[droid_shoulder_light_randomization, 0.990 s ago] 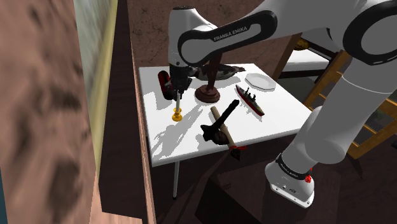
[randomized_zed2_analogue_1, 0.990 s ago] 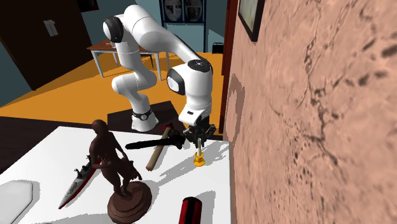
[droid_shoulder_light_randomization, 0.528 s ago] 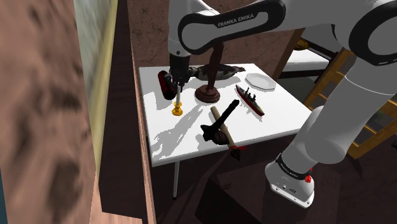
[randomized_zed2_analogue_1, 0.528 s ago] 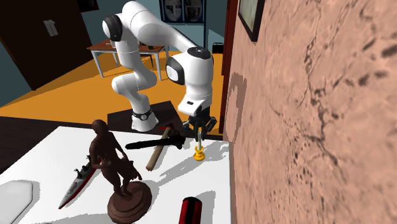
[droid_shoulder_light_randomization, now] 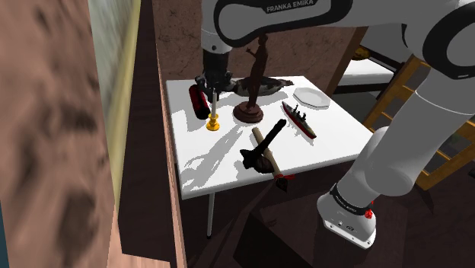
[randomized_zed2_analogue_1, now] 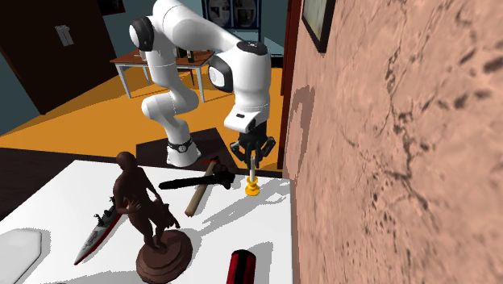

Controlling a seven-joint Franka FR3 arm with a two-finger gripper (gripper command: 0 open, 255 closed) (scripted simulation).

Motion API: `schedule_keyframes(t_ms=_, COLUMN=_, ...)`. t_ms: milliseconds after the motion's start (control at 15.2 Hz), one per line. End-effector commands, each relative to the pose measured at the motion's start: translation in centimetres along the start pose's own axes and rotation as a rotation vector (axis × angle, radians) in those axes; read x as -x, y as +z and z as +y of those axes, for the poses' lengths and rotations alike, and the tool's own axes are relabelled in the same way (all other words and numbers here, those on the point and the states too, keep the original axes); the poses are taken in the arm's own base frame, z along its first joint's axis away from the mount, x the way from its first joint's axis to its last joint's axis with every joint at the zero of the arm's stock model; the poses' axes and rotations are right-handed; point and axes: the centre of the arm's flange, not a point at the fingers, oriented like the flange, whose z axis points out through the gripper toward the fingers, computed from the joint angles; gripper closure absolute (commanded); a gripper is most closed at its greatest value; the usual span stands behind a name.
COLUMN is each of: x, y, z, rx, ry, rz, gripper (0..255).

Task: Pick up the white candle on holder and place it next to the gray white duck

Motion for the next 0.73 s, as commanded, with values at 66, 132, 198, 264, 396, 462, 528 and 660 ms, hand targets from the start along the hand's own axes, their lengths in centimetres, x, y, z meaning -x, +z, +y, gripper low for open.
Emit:
schedule_keyframes(t_ms=66, x=0.1, y=-1.7, z=0.1, rx=0.000, ry=0.000, rz=0.000, gripper=255)
schedule_keyframes(t_ms=132, x=0.1, y=-2.2, z=0.1, rx=0.000, ry=0.000, rz=0.000, gripper=255)
schedule_keyframes(t_ms=198, x=0.1, y=-2.7, z=0.1, rx=0.000, ry=0.000, rz=0.000, gripper=255)
schedule_keyframes(t_ms=264, x=0.1, y=-3.3, z=0.1, rx=0.000, ry=0.000, rz=0.000, gripper=255)
schedule_keyframes(t_ms=396, x=0.1, y=-4.3, z=0.0, rx=0.000, ry=0.000, rz=0.000, gripper=255)
schedule_keyframes(t_ms=462, x=0.1, y=-4.8, z=0.0, rx=0.000, ry=0.000, rz=0.000, gripper=255)
schedule_keyframes(t_ms=528, x=0.1, y=-5.4, z=0.0, rx=0.000, ry=0.000, rz=0.000, gripper=255)
schedule_keyframes(t_ms=660, x=0.1, y=-6.4, z=0.0, rx=0.000, ry=0.000, rz=0.000, gripper=255)
